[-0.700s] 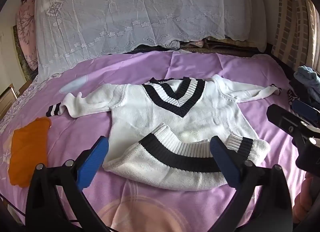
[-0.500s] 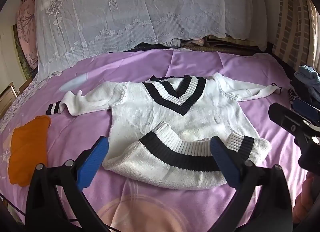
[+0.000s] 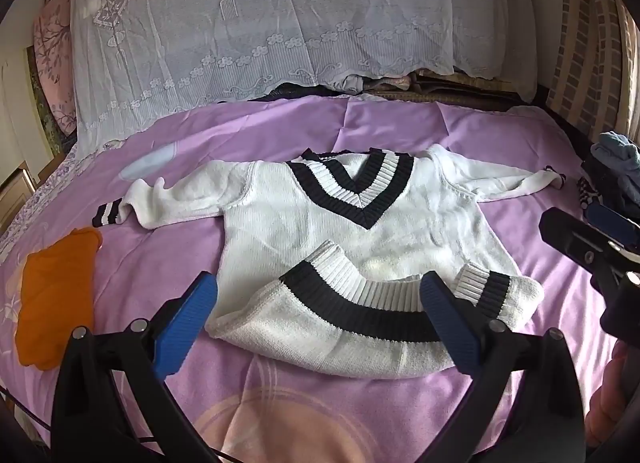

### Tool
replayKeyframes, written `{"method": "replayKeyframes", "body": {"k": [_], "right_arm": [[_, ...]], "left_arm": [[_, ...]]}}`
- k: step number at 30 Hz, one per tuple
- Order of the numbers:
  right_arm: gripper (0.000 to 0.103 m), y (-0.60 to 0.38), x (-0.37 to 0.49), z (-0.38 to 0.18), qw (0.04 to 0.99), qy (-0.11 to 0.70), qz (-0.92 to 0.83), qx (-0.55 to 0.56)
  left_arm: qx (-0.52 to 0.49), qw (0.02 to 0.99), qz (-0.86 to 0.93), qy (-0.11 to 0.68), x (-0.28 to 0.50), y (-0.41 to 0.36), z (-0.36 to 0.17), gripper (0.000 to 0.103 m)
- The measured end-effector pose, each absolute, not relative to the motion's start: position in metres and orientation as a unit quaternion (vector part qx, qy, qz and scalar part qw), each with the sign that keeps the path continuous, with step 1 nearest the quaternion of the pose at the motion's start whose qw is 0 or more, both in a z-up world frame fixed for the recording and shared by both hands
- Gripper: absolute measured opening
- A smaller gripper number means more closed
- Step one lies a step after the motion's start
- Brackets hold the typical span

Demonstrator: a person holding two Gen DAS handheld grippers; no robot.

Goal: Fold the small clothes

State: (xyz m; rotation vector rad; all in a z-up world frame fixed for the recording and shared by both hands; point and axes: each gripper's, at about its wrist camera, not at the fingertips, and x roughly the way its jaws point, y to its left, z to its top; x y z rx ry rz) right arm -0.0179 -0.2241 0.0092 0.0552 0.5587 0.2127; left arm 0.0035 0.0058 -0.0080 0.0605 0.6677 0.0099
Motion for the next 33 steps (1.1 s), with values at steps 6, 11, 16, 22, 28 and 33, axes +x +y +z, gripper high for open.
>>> {"method": "replayKeyframes", "body": {"k": [6,11,16,22,28,33], "right_arm": [[0.1,-0.224,-0.017,0.007,0.955,0.276,0.105,0.028],[0.1,-0.222,-0.019,0.006,0.954,0.278,0.106,0.028],[0.1,-0.221,-0.017,0.002,0.952,0.285,0.106,0.033],[0.1,-0.222,-0.016,0.002,0.952,0.286,0.107,0.033],[0.1,-0.222,-0.016,0.002,0.952,0.286,0.107,0.034],[0.1,-0.222,-0.016,0.002,0.952,0.286,0.107,0.033]], "left_arm": [[0.03,0.944,0.006,0.328,0.003,0.007,-0.008,0.099],[0.024,0.943,0.008,0.332,0.003,0.012,-0.016,0.099],[0.025,0.942,0.011,0.335,0.002,0.011,-0.019,0.099],[0.024,0.94,0.012,0.339,0.003,0.009,-0.018,0.099],[0.023,0.94,0.012,0.34,0.003,0.01,-0.02,0.099],[0.022,0.94,0.012,0.34,0.003,0.01,-0.021,0.099]]}}
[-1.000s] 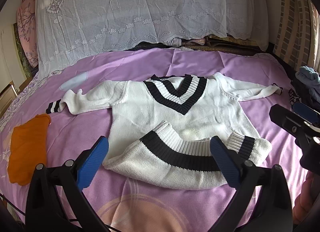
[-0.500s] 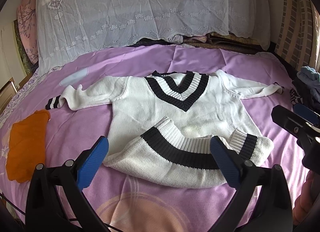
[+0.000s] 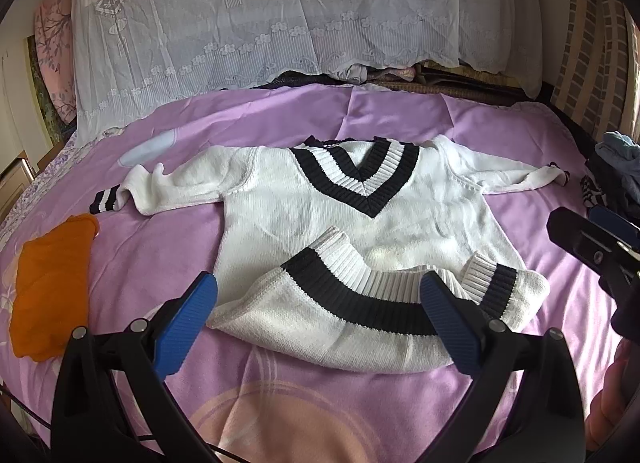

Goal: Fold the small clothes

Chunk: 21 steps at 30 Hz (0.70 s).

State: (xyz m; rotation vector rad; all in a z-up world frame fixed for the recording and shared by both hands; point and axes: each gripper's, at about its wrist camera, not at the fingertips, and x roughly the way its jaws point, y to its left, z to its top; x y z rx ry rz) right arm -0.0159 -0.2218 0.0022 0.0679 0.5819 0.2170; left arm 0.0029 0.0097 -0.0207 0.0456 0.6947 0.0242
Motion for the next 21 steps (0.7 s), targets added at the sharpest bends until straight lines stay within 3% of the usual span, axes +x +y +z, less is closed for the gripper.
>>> {"method": "replayKeyframes", "body": {"k": [21], "right_arm": [[0.1,-0.221,-0.0162,0.0021,0.951,0.287,0.107,0.034]], "left_arm": [[0.021,0.939,0.013,0.342,0.0028,0.0099,-0.024,0.099]]}}
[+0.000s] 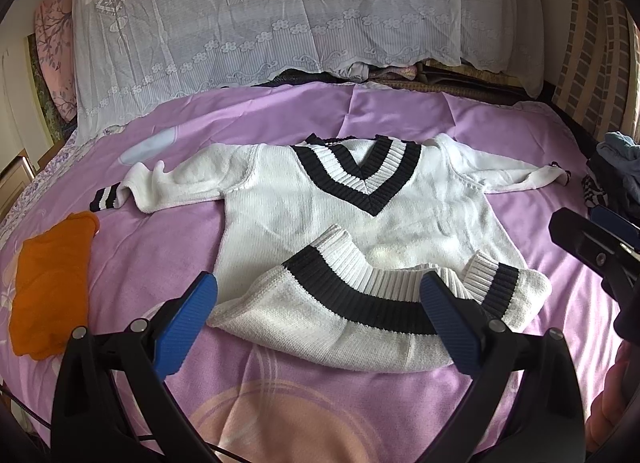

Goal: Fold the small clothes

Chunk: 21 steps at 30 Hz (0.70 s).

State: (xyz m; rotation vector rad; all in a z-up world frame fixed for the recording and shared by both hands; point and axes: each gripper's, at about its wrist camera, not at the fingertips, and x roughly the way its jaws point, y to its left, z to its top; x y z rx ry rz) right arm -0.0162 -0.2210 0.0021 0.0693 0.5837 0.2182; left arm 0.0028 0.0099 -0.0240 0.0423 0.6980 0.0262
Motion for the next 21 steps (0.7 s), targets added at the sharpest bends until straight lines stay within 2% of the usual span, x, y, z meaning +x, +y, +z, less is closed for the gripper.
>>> {"method": "replayKeyframes", "body": {"k": [21], "right_arm": [[0.1,-0.2165,-0.0187,-0.0017,0.95,0.29,0.108,0.034]], "left_arm": [[0.019,0.938,0.012,0.345,0.0033,0.0124,-0.0266,0.099]]}}
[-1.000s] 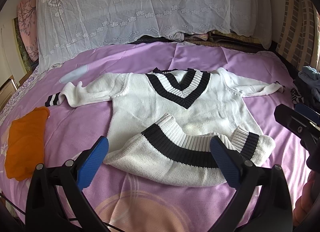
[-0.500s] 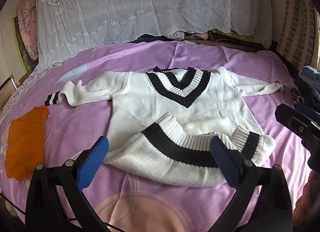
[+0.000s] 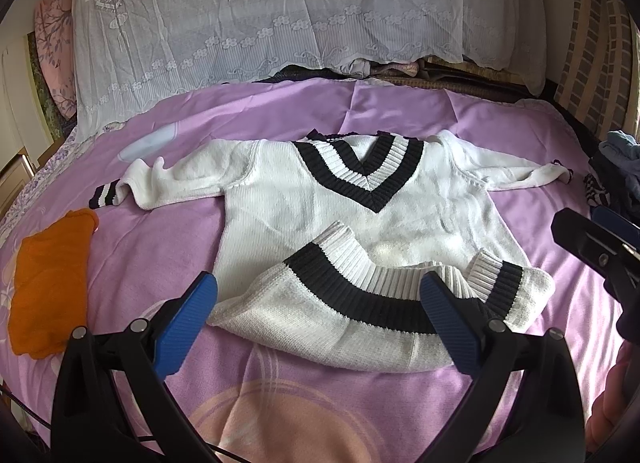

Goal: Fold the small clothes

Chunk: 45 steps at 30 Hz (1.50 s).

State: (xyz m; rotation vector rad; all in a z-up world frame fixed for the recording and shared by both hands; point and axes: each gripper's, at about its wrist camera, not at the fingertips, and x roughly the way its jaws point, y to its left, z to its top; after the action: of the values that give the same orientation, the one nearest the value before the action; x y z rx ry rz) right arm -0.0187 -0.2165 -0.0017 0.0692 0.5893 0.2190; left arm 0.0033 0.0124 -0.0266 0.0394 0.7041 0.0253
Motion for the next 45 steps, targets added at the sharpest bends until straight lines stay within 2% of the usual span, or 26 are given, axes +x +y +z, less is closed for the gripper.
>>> {"method": "replayKeyframes", "body": {"k": [9,18,24,35,40,45], "right_arm": [[0.1,-0.219,-0.011,-0.007,0.948,0.296,0.108,0.038],[0.1,-0.234,0.023,-0.001,0.95,0.255,0.179,0.031],[0.1,-0.243,0.088,-0.005,0.931,0.308,0.191,0.028],[0.1,-0.256,0.238,0.003,0.925,0.334,0.18,0.002],[0.1,-0.241,0.309,-0.011,0.899,0.375,0.225,0.009],[0.098,-0.203,0.347,-0.055,0.868,0.436,0.235,-0.047]], "left_arm": [[0.021,0.934,0.017,0.357,0.01,0.021,-0.036,0.099],[0.039,0.928,0.043,0.369,0.055,0.05,-0.029,0.099],[0.027,0.927,0.037,0.372,0.115,0.081,-0.02,0.099],[0.018,0.923,0.027,0.383,0.245,0.109,-0.002,0.099],[-0.009,0.916,0.006,0.402,0.294,0.108,-0.019,0.099],[-0.009,0.897,-0.005,0.442,0.331,0.095,-0.06,0.099]]}}
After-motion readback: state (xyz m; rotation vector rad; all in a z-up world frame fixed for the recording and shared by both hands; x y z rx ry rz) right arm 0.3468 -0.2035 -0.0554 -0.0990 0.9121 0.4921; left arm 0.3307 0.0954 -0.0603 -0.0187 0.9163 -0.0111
